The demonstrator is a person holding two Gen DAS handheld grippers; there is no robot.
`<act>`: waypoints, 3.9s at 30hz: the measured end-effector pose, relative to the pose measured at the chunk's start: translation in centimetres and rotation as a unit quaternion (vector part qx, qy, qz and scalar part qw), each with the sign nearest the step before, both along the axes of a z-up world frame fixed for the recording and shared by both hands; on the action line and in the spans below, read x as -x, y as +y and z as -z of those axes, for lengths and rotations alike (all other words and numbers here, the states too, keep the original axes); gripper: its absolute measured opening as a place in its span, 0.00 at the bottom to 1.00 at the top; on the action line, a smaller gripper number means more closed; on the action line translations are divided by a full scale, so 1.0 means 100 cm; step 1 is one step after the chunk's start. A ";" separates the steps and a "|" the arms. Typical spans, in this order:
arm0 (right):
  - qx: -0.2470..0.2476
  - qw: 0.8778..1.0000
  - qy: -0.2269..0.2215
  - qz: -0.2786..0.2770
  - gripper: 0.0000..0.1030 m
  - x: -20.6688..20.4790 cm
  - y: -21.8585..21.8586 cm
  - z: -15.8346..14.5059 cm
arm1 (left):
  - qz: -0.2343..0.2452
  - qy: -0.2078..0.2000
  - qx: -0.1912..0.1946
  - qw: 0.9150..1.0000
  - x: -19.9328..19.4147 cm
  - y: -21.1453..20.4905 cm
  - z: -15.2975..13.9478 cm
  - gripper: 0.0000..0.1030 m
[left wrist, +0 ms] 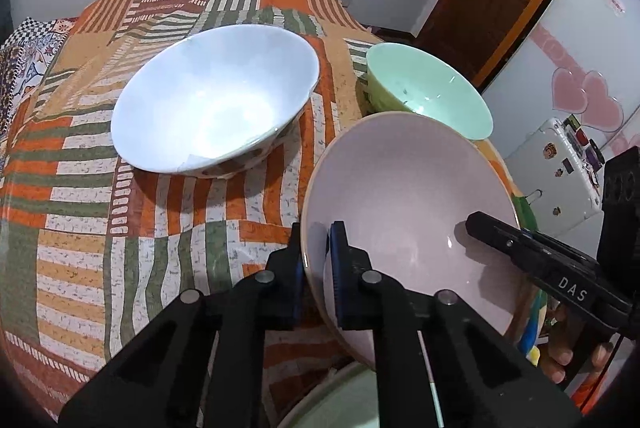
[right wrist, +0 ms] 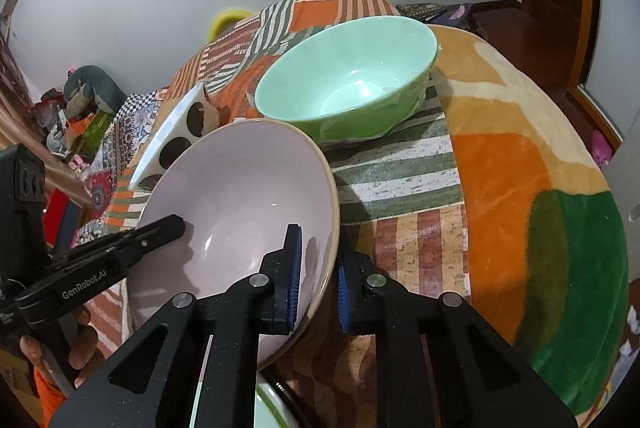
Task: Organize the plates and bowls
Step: 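Close both grippers on the rim of the pink bowl, then lift the pink bowl with both grippers and carry it toward the plate stack, then lower the pink bowl onto the mint green plate, open both grippers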
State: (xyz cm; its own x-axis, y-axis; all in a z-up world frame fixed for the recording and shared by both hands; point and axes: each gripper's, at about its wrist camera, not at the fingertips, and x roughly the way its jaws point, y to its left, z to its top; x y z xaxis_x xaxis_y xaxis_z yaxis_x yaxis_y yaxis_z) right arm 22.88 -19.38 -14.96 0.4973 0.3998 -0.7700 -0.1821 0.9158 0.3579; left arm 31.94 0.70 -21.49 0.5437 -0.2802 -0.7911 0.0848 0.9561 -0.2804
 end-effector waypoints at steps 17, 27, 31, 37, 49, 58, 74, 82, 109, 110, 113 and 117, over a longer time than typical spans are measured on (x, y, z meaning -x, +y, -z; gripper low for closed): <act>0.004 0.999 -0.035 -0.006 0.14 0.024 0.005 -0.037 | 0.005 -0.041 -0.013 0.999 0.053 -0.003 -0.052 0.10; 0.006 0.998 -0.066 -0.023 0.14 0.049 0.020 -0.059 | -0.005 -0.070 -0.015 0.997 0.096 0.009 -0.083 0.10; 0.008 0.997 -0.076 -0.032 0.14 0.058 0.027 -0.064 | -0.011 -0.079 -0.017 0.997 0.113 0.017 -0.091 0.10; 0.013 0.995 -0.084 -0.049 0.14 0.072 0.039 -0.068 | -0.022 -0.089 -0.025 0.995 0.142 0.030 -0.101 0.10; 0.016 0.992 -0.090 -0.091 0.14 0.095 0.077 -0.069 | -0.061 -0.092 -0.030 0.993 0.186 0.068 -0.105 0.10; 0.007 0.990 -0.075 -0.121 0.15 0.103 0.109 -0.057 | -0.098 -0.079 -0.041 0.991 0.210 0.098 -0.092 0.10; 0.030 0.984 -0.029 -0.171 0.15 0.111 0.161 -0.025 | -0.144 -0.019 -0.032 0.989 0.223 0.143 -0.046 0.11; 0.049 0.981 -0.008 -0.190 0.15 0.108 0.179 -0.007 | -0.159 0.008 -0.032 0.987 0.222 0.156 -0.022 0.12; 0.082 0.971 0.031 -0.223 0.16 0.096 0.201 0.030 | -0.186 0.067 -0.001 0.980 0.215 0.179 0.032 0.13; 0.081 0.970 0.031 -0.225 0.17 0.096 0.202 0.030 | -0.186 0.067 -0.001 0.980 0.215 0.179 0.032 0.13; 0.085 0.969 0.031 -0.228 0.17 0.097 0.202 0.030 | -0.183 0.070 -0.006 0.981 0.215 0.177 0.031 0.13; 0.088 0.970 0.017 -0.228 0.19 0.098 0.199 0.022 | -0.184 0.059 -0.041 0.980 0.219 0.175 0.018 0.16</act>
